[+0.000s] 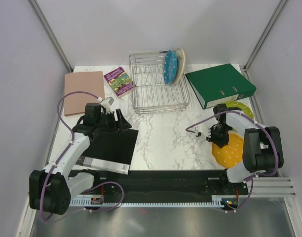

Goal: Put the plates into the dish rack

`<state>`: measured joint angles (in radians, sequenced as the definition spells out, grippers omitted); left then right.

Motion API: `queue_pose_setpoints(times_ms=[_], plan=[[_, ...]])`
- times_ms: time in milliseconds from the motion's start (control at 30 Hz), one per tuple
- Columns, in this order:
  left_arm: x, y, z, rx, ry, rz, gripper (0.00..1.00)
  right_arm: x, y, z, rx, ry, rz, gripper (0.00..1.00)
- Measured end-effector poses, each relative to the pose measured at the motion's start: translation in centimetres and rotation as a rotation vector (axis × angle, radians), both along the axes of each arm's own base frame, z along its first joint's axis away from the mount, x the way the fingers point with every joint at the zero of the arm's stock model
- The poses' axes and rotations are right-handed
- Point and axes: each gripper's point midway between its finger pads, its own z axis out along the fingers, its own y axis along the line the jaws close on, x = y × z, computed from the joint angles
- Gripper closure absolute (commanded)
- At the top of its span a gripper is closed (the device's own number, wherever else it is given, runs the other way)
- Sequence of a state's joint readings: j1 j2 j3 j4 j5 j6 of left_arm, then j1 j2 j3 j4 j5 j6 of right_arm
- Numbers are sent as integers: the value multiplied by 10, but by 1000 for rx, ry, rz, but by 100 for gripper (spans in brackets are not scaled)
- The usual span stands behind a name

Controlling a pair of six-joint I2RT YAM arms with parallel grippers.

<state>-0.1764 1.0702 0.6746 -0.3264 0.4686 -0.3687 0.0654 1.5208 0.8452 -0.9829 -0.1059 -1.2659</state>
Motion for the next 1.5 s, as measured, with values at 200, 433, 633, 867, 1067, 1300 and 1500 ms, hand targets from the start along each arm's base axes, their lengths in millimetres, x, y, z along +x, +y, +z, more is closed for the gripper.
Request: queue_pose_setpoints(times_ms=[200,433,633,867,1067,1300,1500], plan=[[1,1,-10,13,35,8,24,3,37,2,52,50,118,100],[2,3,-11,19,35,15,24,-4,122,12,169,57,320,99],[2,3,-10,21,29,18,24,14,207,24,295,7,360,98],[-1,5,-7,26,26,24,24,41,323,28,438,-58,365,96],[3,10,0,47,13,49,23,39,360,48,510,-89,303,75],[0,-1,10,-6,-17,10,24,78,270,102,525,-234,-16,57],[-48,-88,-12,-61,41,-319,25,115,150,138,489,-401,-440,58]])
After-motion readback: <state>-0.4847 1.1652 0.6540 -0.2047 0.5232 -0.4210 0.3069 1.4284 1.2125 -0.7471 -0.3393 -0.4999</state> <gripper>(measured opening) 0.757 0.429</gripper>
